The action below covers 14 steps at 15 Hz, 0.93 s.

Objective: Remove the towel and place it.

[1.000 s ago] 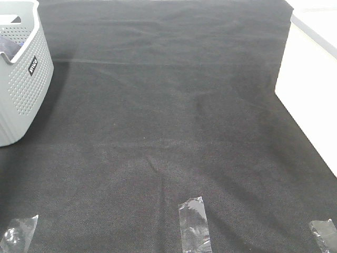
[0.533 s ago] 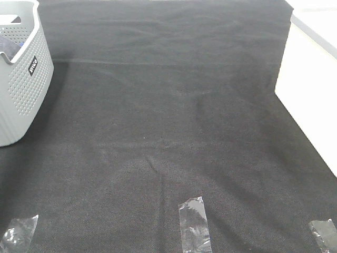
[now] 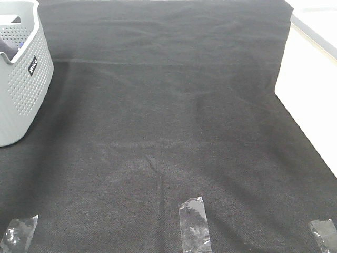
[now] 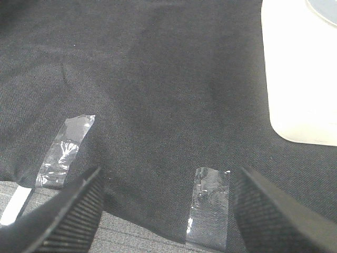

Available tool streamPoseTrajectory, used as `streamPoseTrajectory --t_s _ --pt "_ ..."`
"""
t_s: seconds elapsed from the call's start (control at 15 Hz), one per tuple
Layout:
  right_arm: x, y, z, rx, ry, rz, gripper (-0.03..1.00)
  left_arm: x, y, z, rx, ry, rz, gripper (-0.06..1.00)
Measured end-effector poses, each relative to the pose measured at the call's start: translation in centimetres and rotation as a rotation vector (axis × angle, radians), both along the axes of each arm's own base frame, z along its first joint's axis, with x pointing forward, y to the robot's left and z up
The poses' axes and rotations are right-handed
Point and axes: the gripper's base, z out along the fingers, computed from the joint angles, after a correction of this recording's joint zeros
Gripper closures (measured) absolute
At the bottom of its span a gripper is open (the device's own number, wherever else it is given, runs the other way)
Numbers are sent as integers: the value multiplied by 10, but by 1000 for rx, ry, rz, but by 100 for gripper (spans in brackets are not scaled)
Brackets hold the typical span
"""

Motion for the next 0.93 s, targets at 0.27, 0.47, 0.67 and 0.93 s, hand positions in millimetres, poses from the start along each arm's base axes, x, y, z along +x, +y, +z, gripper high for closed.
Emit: streamPoseTrajectory --t_s 0.27,0.47,0.67,0.93 --pt "0 0 0 0 0 0 28 -24 -40 21 23 -63 -116 94" --pt "0 0 0 1 -5 -1 28 -48 -79 37 46 -118 -246 94" --pt "19 9 16 66 -85 83 28 -71 -124 45 86 -166 -384 94" --pt "80 35 39 138 -226 396 27 -112 -195 53 115 -263 -655 94"
